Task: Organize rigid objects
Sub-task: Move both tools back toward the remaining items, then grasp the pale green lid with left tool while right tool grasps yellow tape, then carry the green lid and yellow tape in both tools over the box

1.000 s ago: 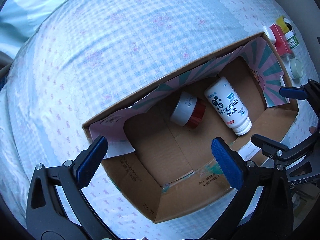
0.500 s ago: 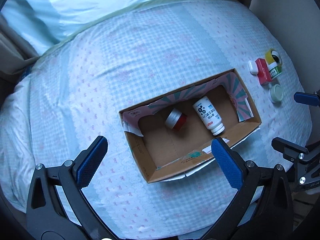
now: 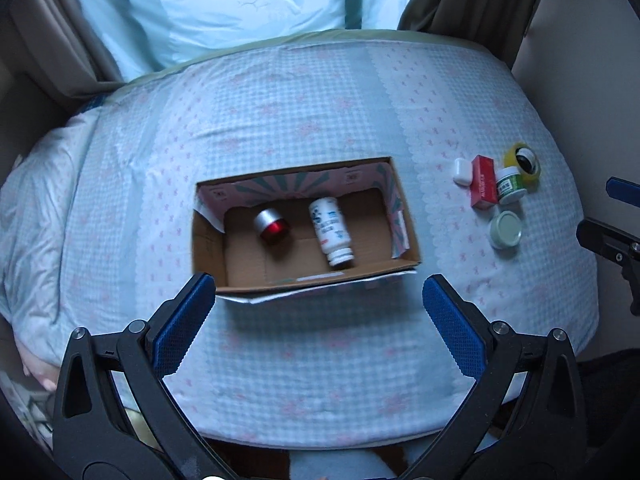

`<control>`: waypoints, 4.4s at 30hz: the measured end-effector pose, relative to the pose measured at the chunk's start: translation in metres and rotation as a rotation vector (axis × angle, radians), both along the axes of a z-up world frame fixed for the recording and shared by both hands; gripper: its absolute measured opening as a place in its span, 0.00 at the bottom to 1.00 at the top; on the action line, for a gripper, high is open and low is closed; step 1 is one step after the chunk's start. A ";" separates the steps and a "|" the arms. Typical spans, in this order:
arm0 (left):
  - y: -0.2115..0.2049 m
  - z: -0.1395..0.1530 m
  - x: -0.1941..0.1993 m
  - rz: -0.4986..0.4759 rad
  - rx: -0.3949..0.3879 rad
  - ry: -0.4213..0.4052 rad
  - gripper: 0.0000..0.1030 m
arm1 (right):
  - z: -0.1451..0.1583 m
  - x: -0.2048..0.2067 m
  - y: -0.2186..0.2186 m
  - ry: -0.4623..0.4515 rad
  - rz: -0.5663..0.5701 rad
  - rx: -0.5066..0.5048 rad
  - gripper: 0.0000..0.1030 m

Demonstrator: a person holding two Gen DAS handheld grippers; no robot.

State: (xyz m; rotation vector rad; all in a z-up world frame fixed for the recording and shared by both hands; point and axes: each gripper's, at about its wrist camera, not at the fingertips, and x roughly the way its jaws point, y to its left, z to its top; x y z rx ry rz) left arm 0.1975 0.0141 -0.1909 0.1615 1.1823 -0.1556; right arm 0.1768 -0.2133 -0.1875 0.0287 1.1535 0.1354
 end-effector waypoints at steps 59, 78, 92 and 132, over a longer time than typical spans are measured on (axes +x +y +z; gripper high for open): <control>-0.325 -0.304 0.010 -0.427 -0.192 -0.192 0.66 | -0.298 0.114 -0.280 -0.236 0.035 0.014 0.94; -0.299 -0.221 -0.007 -0.365 -0.247 -0.256 0.66 | -0.228 0.086 -0.290 -0.306 -0.072 0.046 0.94; -0.207 -0.051 -0.026 -0.212 -0.261 -0.359 0.66 | -0.058 0.039 -0.231 -0.376 -0.031 0.027 0.94; 0.153 -0.121 0.118 -0.231 -0.108 -0.027 0.66 | -0.137 0.094 0.155 0.157 -0.397 0.319 0.94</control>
